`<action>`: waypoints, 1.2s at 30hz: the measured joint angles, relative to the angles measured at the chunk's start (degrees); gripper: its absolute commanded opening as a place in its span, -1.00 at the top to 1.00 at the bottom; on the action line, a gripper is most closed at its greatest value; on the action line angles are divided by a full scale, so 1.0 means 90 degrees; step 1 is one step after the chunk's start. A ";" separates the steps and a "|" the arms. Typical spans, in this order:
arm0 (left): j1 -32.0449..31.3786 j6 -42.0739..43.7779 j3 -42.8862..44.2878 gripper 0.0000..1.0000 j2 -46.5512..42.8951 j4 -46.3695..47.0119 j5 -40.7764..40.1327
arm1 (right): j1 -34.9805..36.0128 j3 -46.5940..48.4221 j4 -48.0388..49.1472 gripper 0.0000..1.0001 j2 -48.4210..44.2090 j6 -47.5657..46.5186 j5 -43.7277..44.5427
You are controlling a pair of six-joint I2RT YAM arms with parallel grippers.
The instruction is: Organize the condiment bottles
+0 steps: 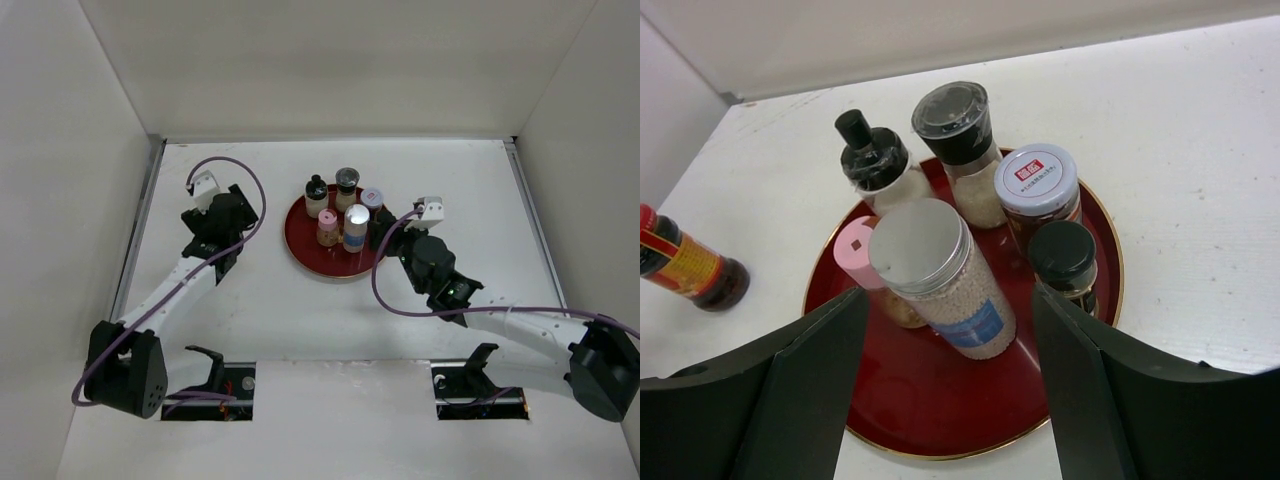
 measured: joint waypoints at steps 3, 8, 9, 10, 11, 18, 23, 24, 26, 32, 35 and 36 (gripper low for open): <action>0.0160 -0.0010 0.0000 -0.79 0.0355 0.0000 0.0146 | 0.0000 0.0000 0.0002 -0.46 0.0039 0.0000 0.0000; 0.0211 -0.0022 -0.0017 -0.77 0.0663 0.0053 0.0109 | 0.0000 0.0000 0.0002 -0.47 0.0100 0.0002 -0.0002; 0.0219 -0.0022 -0.0017 -0.75 0.0716 0.0104 0.0109 | 0.0000 0.0000 0.0002 -0.47 0.0102 0.0002 -0.0002; 0.0238 -0.0024 -0.0017 -0.73 0.0777 0.0153 0.0109 | 0.0000 0.0000 0.0002 -0.47 0.0112 0.0002 -0.0002; 0.0257 -0.0027 -0.0017 -0.72 0.0833 0.0202 0.0104 | 0.0000 0.0000 0.0002 -0.47 0.0124 0.0005 -0.0002; 0.0398 -0.0024 -0.0019 -0.55 0.1226 0.0551 0.0056 | -0.0002 0.0000 0.0000 -0.47 0.0136 0.0024 -0.0002; 0.0466 0.0007 -0.0027 -0.13 0.1319 0.0670 0.0053 | 0.0000 0.0000 0.0000 -0.47 0.0136 0.0027 -0.0002; 0.0471 0.0007 -0.0039 -0.02 0.1319 0.0685 0.0061 | 0.0000 0.0000 0.0000 -0.47 0.0136 0.0027 -0.0002; 0.0471 0.0022 -0.0066 0.18 0.1316 0.0746 0.0056 | -0.0002 0.0000 0.0000 -0.47 0.0136 0.0034 -0.0002; 0.0352 0.0039 -0.0187 0.39 0.1141 0.0731 0.0051 | -0.0002 0.0000 0.0000 -0.49 0.0131 0.0044 -0.0002; 0.0092 0.0066 -0.0291 0.41 0.0789 0.0408 0.0056 | 0.0000 0.0000 0.0002 -0.49 0.0114 0.0046 -0.0002; -0.0019 0.0078 -0.0301 0.41 0.0673 0.0287 0.0051 | -0.0002 0.0000 0.0002 -0.49 0.0112 0.0046 0.0000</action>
